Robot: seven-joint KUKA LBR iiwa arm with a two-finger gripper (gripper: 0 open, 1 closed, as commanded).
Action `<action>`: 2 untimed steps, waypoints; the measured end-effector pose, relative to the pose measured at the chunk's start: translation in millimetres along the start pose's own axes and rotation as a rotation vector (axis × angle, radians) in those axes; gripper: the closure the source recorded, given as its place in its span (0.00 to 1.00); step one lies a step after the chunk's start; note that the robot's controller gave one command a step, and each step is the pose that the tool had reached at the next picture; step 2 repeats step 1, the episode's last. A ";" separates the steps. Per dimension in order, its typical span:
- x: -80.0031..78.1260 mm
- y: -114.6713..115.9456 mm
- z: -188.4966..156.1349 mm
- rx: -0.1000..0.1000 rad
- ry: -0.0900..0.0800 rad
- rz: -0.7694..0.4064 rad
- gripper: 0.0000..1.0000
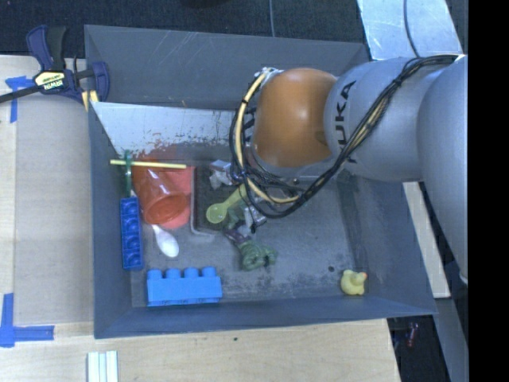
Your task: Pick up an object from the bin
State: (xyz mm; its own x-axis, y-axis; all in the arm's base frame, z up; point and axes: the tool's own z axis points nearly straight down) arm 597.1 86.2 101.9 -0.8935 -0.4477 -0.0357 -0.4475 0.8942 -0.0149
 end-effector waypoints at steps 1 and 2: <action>2.3 -24.2 16.9 0.003 -0.007 0.073 1.00; 2.3 -24.2 16.9 0.003 -0.007 0.073 1.00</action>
Offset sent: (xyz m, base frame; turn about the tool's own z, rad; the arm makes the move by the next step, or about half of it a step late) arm 0.0000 0.0000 0.0000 0.0000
